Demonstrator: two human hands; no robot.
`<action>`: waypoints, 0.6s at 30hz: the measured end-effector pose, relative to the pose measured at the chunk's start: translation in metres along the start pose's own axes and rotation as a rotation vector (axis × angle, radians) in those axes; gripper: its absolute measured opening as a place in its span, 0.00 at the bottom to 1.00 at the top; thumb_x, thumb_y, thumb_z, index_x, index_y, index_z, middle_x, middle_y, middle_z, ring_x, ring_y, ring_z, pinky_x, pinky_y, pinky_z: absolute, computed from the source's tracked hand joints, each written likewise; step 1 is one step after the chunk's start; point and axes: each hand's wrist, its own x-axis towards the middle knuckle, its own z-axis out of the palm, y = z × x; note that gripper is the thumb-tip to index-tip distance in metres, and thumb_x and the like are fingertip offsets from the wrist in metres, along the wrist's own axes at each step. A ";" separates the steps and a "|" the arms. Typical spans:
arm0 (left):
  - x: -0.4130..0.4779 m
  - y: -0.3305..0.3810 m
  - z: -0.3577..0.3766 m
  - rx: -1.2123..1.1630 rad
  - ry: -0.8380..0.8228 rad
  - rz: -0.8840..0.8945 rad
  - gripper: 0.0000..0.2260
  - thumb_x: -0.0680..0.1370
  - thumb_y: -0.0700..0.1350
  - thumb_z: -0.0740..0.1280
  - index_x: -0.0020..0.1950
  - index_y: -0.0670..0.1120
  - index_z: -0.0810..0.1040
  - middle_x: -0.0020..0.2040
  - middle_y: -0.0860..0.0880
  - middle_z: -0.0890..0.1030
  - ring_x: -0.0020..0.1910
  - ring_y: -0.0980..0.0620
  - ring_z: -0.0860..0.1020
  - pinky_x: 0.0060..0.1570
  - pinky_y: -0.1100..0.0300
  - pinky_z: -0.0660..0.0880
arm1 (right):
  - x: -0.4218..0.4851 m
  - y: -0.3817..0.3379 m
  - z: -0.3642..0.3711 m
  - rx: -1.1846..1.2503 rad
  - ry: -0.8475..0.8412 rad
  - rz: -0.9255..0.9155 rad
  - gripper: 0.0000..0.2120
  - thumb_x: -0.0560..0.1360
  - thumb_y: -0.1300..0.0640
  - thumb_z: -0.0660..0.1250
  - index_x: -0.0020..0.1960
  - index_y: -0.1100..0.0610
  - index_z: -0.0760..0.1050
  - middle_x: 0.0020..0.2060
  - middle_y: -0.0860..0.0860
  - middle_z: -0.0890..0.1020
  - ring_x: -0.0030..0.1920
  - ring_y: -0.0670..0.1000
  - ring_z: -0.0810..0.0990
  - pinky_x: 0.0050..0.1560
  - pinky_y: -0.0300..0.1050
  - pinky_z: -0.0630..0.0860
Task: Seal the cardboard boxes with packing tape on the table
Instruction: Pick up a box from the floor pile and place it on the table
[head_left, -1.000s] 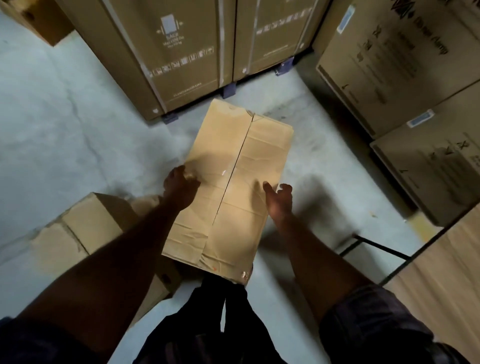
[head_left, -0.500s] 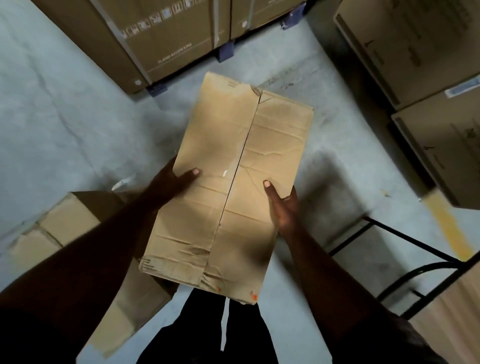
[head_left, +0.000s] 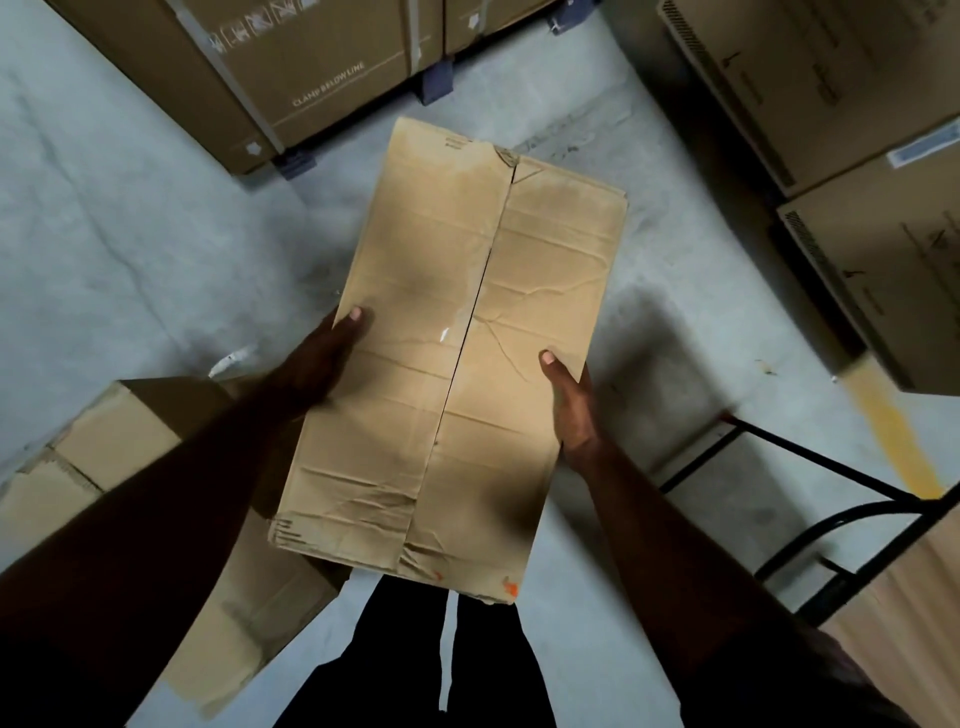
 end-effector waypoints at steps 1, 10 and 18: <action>-0.002 0.000 0.003 -0.011 0.000 -0.003 0.22 0.86 0.51 0.54 0.79 0.47 0.61 0.69 0.56 0.71 0.69 0.58 0.69 0.65 0.66 0.64 | -0.001 -0.001 0.000 0.005 -0.002 0.001 0.34 0.70 0.55 0.78 0.72 0.62 0.71 0.58 0.51 0.83 0.60 0.51 0.82 0.59 0.43 0.78; -0.055 -0.004 0.022 -0.153 0.046 -0.030 0.17 0.86 0.49 0.53 0.75 0.51 0.63 0.58 0.66 0.73 0.61 0.67 0.72 0.55 0.76 0.68 | -0.041 -0.020 -0.013 -0.033 0.024 0.028 0.16 0.78 0.61 0.69 0.66 0.60 0.76 0.56 0.54 0.84 0.53 0.49 0.85 0.53 0.43 0.79; -0.110 0.045 0.044 -0.090 0.060 0.073 0.23 0.84 0.55 0.58 0.76 0.47 0.68 0.70 0.50 0.76 0.64 0.53 0.76 0.72 0.55 0.65 | -0.080 -0.075 -0.025 -0.031 0.010 -0.005 0.26 0.74 0.48 0.71 0.69 0.59 0.76 0.61 0.56 0.83 0.62 0.55 0.81 0.70 0.55 0.73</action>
